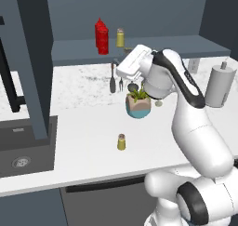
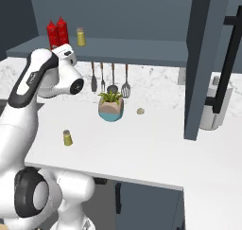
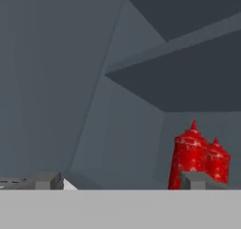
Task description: Put the shaker and condiment bottle from the counter next to their counterparts in the cabinet.
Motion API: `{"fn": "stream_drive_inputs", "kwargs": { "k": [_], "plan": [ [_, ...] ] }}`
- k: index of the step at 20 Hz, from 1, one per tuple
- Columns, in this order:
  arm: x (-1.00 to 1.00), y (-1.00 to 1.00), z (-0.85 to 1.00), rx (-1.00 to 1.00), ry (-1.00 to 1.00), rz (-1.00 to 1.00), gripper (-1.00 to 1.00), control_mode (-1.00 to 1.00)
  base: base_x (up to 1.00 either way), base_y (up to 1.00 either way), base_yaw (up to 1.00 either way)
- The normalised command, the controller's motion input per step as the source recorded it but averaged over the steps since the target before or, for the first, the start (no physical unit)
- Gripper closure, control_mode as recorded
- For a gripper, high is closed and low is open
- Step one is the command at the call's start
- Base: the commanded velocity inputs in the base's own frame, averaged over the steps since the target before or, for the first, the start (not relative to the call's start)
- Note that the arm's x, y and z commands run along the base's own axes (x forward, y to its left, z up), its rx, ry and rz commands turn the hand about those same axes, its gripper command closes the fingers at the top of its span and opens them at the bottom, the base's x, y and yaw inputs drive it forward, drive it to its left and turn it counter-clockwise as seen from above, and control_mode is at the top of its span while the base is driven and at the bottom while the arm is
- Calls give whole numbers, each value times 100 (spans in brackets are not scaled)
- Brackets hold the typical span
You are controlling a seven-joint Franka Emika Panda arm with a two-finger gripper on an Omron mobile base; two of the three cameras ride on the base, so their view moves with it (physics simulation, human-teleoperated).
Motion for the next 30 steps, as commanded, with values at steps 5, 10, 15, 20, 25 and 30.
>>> {"fn": "stream_drive_inputs", "kwargs": {
  "k": [5,10,15,20,25,30],
  "plan": [
    [-97,-44,-42,-7,-6,0,-100,-100,0,0,0],
    [-73,-32,-56,-3,-1,0,-100,-100,0,0,0],
    [-16,-21,-69,-9,5,6,-100,-100,0,0,0],
    [-28,-2,-64,-12,11,1,-100,-100,0,0,0],
    [-26,0,-49,-14,26,0,-100,-100,0,0,0],
    [-17,0,-47,-19,26,-7,-100,-100,0,0,0]
  ]
}}
